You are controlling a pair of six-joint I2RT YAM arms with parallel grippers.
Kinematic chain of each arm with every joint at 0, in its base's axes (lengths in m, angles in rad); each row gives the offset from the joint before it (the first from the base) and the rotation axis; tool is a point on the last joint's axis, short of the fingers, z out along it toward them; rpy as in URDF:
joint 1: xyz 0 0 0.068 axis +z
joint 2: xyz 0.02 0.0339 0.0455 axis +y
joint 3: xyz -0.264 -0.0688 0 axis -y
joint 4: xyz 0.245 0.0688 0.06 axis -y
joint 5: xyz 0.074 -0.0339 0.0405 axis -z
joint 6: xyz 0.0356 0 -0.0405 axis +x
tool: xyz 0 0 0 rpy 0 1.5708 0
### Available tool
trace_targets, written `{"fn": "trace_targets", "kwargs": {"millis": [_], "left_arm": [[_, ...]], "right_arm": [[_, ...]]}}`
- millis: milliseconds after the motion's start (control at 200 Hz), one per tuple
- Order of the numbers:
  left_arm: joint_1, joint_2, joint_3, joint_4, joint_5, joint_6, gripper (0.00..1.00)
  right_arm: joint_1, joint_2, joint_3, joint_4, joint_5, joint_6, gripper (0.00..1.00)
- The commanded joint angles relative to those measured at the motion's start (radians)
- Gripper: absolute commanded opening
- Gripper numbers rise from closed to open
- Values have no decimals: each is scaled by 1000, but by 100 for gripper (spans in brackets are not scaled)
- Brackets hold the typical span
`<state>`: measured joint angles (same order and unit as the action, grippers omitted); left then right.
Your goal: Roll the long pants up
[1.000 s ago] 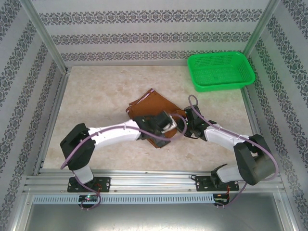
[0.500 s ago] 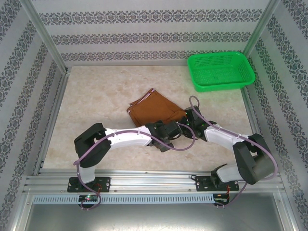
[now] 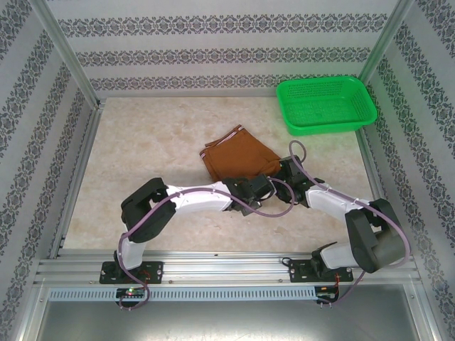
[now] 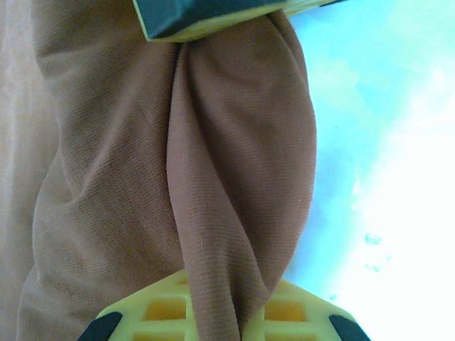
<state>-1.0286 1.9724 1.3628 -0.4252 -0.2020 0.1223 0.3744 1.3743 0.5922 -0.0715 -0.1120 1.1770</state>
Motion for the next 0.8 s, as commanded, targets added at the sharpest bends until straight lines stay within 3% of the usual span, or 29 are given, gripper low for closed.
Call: {"fn": "trace_targets", "kwargs": {"millis": [0, 160, 225, 295, 370, 385, 405, 580, 654, 794], "left_arm": [[93, 46, -64, -152, 142, -12, 0], [98, -44, -2, -277, 318, -1, 0], [105, -71, 16, -305, 378, -2, 0], [130, -104, 17, -303, 500, -16, 0], [176, -138, -8, -263, 674, -46, 0], [188, -144, -13, -252, 711, -56, 0], [205, -152, -20, -237, 754, -72, 0], [334, -194, -86, -47, 1144, -215, 0], [363, -202, -115, 41, 1244, -290, 0], [414, -217, -168, 174, 1304, -431, 0]], "right_arm": [[24, -86, -5, 17, -145, -42, 0], [-35, -67, 9, 46, -176, -64, 1], [-66, -60, 37, 34, -212, -97, 37], [-104, -66, 75, -2, -249, -141, 68], [-136, -94, 113, -41, -265, -179, 77], [-139, -101, 119, -55, -265, -184, 91], [-144, -112, 126, -65, -265, -191, 97], [-160, -160, 165, -131, -311, -219, 98], [-160, -179, 161, -142, -326, -212, 98], [-160, -212, 163, -197, -332, -220, 98]]}}
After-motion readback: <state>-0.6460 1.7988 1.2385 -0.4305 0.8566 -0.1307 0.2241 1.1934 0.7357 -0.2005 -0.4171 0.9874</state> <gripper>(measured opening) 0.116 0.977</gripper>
